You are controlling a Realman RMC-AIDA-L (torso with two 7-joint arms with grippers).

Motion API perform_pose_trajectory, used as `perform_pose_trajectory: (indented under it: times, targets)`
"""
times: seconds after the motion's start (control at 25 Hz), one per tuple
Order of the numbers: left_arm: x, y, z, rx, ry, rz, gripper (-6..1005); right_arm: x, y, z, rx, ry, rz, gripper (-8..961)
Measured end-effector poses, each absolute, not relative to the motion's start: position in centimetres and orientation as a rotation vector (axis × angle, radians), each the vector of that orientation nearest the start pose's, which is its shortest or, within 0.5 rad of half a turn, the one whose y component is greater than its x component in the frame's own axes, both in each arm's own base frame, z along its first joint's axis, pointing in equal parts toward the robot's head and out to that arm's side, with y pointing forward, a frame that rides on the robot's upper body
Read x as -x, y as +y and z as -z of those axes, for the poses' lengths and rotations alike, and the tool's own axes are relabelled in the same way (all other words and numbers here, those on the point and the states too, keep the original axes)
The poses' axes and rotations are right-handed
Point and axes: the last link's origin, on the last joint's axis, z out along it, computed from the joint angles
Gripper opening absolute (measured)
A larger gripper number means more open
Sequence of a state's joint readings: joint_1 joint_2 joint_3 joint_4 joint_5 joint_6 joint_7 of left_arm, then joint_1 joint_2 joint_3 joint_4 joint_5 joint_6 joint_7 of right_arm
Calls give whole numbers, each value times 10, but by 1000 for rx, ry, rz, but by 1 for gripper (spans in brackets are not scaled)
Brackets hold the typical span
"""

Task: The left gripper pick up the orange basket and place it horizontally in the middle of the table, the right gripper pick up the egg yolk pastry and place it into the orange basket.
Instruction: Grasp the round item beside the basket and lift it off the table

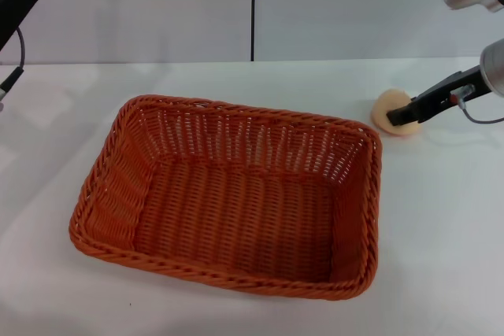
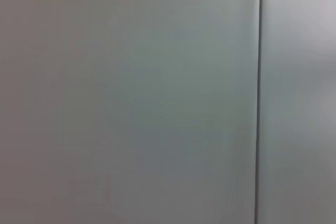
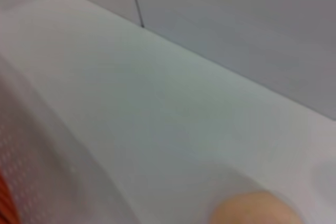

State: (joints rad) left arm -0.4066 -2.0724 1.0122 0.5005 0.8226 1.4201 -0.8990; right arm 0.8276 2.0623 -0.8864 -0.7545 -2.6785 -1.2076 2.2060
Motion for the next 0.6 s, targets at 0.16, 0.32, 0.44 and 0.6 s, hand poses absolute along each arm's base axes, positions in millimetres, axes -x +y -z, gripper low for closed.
perform_pose_trajectory:
  times: [0.16, 0.32, 0.44, 0.6]
  targets:
    - [253, 347, -48, 1888, -364, 1287, 742, -239, 421, -5, 2462, 1009, 239, 383]
    - [252, 348, -43, 1888, -364, 1288, 742, -239, 420, -7, 2448, 1009, 198, 329]
    - [250, 348, -42, 1882, -360, 1301, 741, -238, 420, -11, 2434, 1020, 133, 301]
    - [248, 349, -42, 1874, -349, 1307, 741, -236, 417, -22, 2406, 1064, -52, 259]
